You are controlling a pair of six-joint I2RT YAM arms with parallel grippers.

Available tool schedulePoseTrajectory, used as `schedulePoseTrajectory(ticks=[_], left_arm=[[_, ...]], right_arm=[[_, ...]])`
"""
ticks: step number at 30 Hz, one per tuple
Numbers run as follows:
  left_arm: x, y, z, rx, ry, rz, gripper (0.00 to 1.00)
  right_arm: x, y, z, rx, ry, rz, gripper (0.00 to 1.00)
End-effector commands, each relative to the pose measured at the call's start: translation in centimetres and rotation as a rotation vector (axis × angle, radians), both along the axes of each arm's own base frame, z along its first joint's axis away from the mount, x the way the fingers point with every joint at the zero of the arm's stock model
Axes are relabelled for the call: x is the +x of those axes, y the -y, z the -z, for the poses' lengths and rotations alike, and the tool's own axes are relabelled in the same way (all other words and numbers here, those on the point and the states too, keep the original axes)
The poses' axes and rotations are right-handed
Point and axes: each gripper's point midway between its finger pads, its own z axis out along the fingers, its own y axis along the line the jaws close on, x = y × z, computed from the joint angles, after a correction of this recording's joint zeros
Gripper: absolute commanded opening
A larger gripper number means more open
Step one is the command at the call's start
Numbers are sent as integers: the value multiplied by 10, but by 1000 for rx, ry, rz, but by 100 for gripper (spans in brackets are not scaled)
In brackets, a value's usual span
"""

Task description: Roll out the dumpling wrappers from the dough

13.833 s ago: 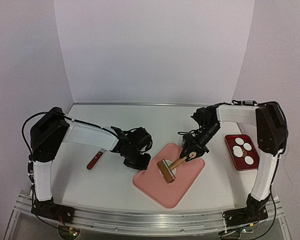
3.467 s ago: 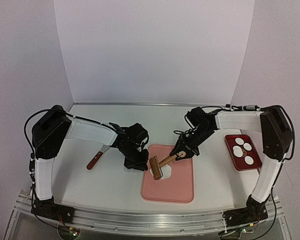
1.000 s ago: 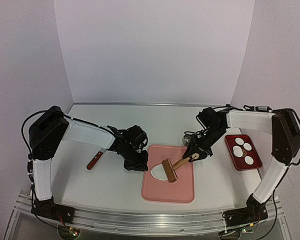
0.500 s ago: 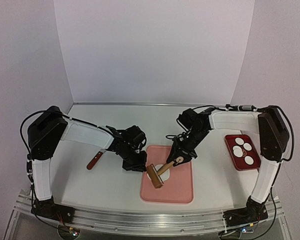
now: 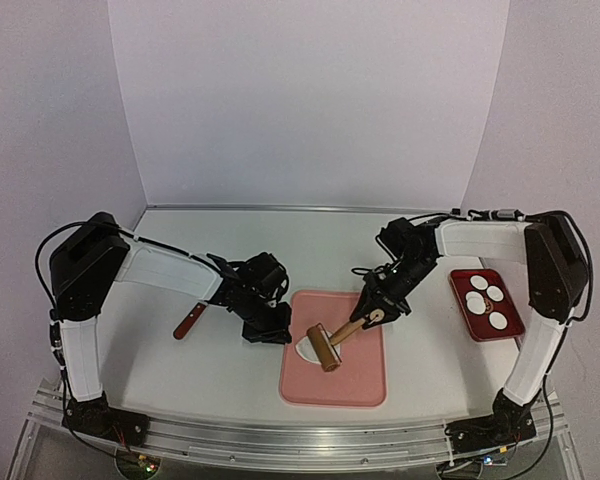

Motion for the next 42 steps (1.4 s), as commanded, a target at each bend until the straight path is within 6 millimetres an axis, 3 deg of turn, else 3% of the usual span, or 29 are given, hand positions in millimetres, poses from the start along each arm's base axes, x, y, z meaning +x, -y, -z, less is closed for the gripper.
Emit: schedulePoseTrajectory(ticks=[1,7,13,19,23,29,33,37,42], left_arm=[[8,-22,-6,54,30,-43,0],[9,-18,-10,25,42,-44,0],[10,-10,-12,8,46,-40,0],[9,-16,-13,22,45,-60,0],[7,-24,-12,40,46,-81,0],[5,-32,-10,53,43,-103,0],[4,-33,-9,53,45,-107,0],[3,-36,-8,55,44,-119,0],[4,-36,-10,50,52,-123,0]], right_arm=[[-44,143,68,-729,-137,-57,0],[-43,129,68,-715,-124,-71,0],[-54,79,84,-686,-118,-189,0],[-46,69,81,-677,-96,-200,0],[-38,83,79,-714,-81,-181,0],[-10,139,66,-787,-67,-117,0],[2,165,62,-884,-51,-160,0],[7,177,63,-948,-37,-196,0],[14,171,55,-918,-7,-185,0]])
